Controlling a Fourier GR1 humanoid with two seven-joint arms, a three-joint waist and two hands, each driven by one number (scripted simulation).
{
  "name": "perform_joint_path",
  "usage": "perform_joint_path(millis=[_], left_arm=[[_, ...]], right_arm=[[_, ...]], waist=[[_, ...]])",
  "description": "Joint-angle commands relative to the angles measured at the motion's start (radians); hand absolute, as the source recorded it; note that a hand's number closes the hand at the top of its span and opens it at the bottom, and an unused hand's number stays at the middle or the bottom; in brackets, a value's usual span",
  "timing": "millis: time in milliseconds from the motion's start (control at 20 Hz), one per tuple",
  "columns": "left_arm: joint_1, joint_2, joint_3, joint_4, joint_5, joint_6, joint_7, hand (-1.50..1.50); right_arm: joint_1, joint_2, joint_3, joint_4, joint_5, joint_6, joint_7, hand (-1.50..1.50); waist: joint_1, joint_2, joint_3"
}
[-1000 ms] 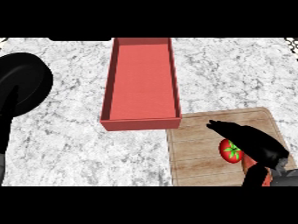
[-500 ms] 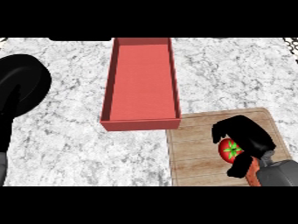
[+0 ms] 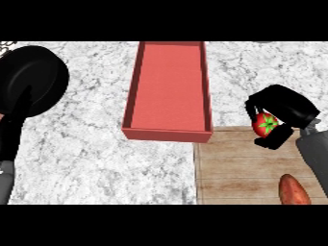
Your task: Pick the tomato from the cutting board and place it in the cardboard box
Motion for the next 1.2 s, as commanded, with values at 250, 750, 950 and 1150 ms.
perform_joint_path(millis=[250,750,950,1150], left_arm=[[-0.056,-0.017,-0.014,0.037,0.002,-0.015,0.008,0.00],[-0.052,-0.028,-0.021,0.079,-0.023,-0.001,-0.018,0.00],[-0.042,0.006,-0.007,0.013,-0.019,-0.018,0.040,0.00],[-0.019,-0.021,-0.013,0.016,-0.029,0.007,0.025,0.00]], right_arm=[[-0.375,-0.109,-0.155,0.352,-0.074,-0.059,-0.333,1.50],[-0.656,-0.021,-0.205,0.655,-0.136,-0.107,-0.605,1.50],[-0.755,0.033,-0.212,0.769,-0.165,-0.043,-0.587,1.50],[-0.837,0.149,-0.220,0.839,-0.200,-0.012,-0.502,1.50]], waist=[[0.040,0.020,0.001],[0.016,0.007,-0.002],[0.012,-0.003,-0.002],[0.006,-0.006,-0.003]])
